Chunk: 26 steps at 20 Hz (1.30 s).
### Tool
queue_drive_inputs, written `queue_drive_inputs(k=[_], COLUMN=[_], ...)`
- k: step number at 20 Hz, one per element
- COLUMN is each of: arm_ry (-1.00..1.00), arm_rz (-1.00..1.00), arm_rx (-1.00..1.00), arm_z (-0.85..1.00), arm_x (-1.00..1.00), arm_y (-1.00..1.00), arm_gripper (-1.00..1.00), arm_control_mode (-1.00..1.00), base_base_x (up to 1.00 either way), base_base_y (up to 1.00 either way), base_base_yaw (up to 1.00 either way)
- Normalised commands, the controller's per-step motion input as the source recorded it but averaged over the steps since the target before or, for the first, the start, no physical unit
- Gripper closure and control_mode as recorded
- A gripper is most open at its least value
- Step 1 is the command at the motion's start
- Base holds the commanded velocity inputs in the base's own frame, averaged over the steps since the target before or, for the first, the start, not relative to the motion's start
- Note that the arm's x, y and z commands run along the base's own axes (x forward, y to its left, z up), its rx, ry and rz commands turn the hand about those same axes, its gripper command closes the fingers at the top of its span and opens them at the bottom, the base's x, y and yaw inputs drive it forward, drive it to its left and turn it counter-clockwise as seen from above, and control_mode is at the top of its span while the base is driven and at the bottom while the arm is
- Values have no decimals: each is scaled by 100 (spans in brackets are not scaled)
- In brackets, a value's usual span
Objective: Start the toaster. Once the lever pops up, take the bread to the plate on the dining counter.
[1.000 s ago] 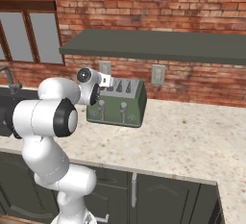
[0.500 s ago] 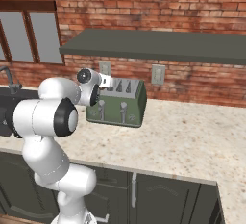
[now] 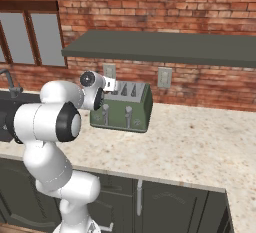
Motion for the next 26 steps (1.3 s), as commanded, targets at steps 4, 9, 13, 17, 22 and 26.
queue_drive_inputs(k=[4, 9, 13, 17, 22, 26], arm_ry=[0, 0, 0, 0, 0, 0], arm_rz=[0, 0, 0, 0, 0, 0], arm_rx=[0, 0, 0, 0, 0, 0], arm_z=[0, 0, 0, 0, 0, 0], arm_x=[0, 1, 0, 0, 0, 0], arm_y=[0, 0, 0, 0, 0, 0], arm_gripper=[100, 100, 100, 100, 100, 100], arm_control_mode=[-100, -100, -100, -100, -100, -100], base_base_x=[0, 0, 0, 0, 0, 0], base_base_y=[0, 0, 0, 0, 0, 0], base_base_yaw=[0, 0, 0, 0, 0, 0])
